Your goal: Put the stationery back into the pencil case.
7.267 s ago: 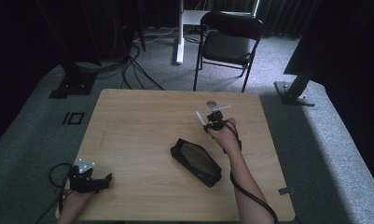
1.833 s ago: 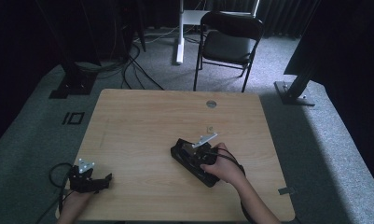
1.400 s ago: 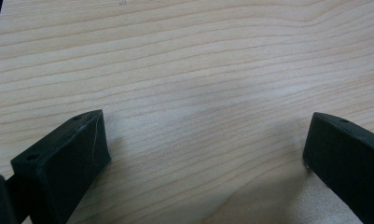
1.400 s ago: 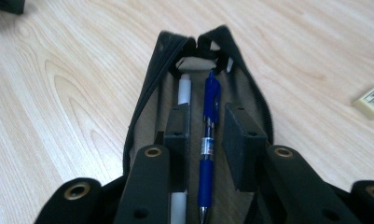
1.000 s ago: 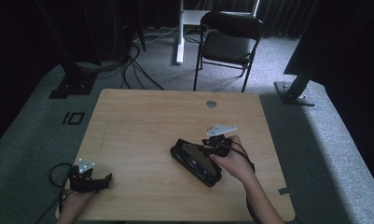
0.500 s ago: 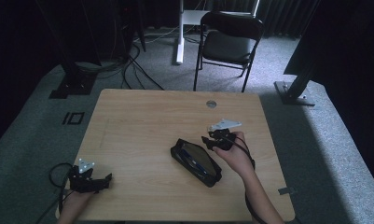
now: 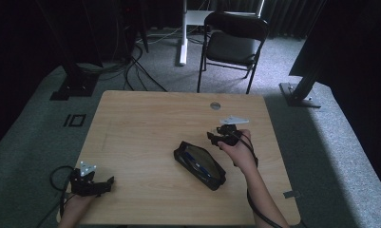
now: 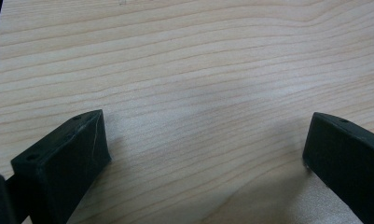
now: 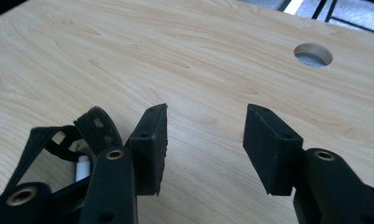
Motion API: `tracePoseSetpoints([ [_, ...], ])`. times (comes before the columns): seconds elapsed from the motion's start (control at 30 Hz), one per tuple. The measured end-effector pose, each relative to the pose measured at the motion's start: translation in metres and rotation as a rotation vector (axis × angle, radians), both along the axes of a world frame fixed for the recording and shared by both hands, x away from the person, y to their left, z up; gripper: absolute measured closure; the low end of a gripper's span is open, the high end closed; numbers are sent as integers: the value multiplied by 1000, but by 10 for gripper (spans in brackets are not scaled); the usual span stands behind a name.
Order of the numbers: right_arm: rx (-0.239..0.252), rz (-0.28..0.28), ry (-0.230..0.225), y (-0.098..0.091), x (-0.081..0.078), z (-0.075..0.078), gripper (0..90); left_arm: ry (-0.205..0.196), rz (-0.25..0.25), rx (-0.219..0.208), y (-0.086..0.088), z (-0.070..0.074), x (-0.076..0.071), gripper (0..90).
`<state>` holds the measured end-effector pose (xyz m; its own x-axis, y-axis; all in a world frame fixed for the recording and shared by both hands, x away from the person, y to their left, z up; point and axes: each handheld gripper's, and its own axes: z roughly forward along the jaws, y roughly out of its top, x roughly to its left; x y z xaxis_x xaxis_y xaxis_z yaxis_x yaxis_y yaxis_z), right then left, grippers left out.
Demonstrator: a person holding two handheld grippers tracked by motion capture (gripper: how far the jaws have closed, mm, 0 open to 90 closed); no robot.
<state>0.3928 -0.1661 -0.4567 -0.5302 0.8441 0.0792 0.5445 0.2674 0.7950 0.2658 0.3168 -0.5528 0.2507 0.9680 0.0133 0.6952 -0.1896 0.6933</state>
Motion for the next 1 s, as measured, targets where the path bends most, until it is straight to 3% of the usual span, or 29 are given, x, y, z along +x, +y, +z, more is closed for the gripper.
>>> tracePoseSetpoints([
  [0.1,24,-12,9,-1,4,-2,438,0,0,0,0,0,0,3],
  [0.27,-14,-9,-2,0,11,-7,373,0,0,0,0,0,0,3],
  [0.43,-14,-11,-7,0,20,-13,323,-1,0,0,0,0,0,4],
  [0.67,-15,-74,10,-1,35,-22,317,0,0,0,0,0,0,4],
  [0.83,-26,-125,-5,-5,46,-29,327,0,0,0,0,0,0,3],
  [1.0,-20,-180,35,-10,58,-38,331,0,0,0,0,0,0,3],
])
